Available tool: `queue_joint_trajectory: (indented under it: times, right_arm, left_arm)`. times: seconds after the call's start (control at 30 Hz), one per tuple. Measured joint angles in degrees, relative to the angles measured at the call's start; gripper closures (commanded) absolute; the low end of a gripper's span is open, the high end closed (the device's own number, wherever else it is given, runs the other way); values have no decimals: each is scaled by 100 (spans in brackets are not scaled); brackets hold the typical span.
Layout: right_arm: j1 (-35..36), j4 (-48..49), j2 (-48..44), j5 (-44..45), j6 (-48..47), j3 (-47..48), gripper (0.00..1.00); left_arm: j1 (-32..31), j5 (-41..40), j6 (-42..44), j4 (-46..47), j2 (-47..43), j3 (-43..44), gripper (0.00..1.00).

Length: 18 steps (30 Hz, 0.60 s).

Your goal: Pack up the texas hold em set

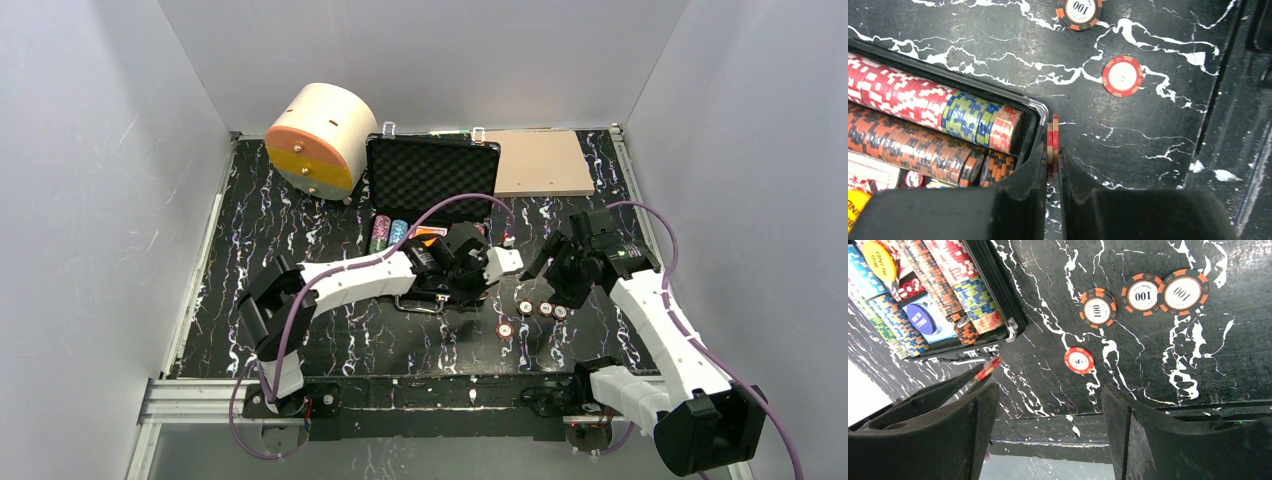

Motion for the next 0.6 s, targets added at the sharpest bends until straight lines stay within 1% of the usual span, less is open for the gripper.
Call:
queue_joint_trajectory:
  times: [0.1,0.3,0.6]
  right_arm:
    - [0,-37,-20,9,2,-20,17]
    - [-4,-149,-256,160,2,-105,17]
    - [-4,-289,-286,278,-24,-114,17]
  left_arm:
    - [0,-9,219,-42,223,173,100]
    - [0,-74,570,-203,455,219,100]
    - [11,-212,942,-461,562,378,100]
